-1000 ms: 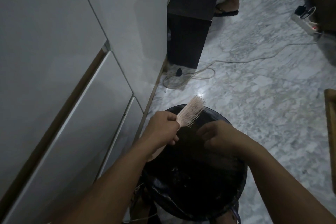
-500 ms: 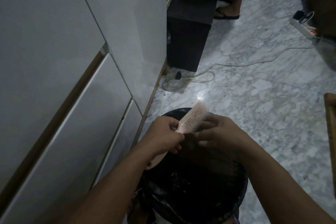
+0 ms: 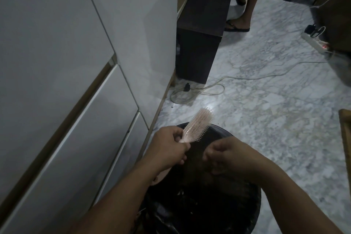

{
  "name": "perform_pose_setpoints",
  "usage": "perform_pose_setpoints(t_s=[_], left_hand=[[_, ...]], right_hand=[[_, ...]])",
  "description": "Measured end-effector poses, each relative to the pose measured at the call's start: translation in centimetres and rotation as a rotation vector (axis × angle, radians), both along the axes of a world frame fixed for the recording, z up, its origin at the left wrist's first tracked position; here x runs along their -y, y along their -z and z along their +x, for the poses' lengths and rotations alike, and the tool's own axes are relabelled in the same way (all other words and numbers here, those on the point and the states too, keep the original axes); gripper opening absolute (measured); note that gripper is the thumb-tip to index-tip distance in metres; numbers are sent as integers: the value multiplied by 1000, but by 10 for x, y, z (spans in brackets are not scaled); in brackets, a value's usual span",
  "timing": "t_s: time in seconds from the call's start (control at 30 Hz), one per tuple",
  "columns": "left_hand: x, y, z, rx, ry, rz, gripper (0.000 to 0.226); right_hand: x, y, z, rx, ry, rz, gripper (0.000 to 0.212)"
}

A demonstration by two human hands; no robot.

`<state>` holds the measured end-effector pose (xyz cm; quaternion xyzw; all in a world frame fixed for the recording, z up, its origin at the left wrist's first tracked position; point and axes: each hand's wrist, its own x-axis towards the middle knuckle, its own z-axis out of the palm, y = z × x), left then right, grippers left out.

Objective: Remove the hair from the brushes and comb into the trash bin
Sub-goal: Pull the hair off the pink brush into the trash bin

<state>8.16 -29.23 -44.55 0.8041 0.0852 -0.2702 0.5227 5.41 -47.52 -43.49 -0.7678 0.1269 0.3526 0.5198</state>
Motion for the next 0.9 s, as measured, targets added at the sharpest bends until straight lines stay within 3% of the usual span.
perform_pose_setpoints(t_s=[0.13,0.2,0.27,0.33,0.43,0.5,0.6,0.77,0.9], left_hand=[[-3,3,3,10,-65,19,22],[-3,5,3,-6,-44,24,24],[-2,6,2,-12,4,25,19],[-2,6,0,-10,54,30,23],[-2,7,-1,-14,94,26,27],[-2,7,-3,-15,106,21,28],[-1,5,-8,7,136,40,28],[-1,0,-22,106,148,126,19],[-4,-10,-35,145,116,127,36]], right_hand=[[-1,3,-7,-31,-471,-400,26],[-2,8,-7,21,-420,-504,19],[0,15,-3,119,-270,-547,35],[1,17,1,116,20,-381,46],[-2,10,7,48,440,33,34],[-2,6,10,16,584,193,34],[2,8,10,22,628,287,48],[-7,5,7,153,620,218,47],[-16,-11,5,227,630,231,40]])
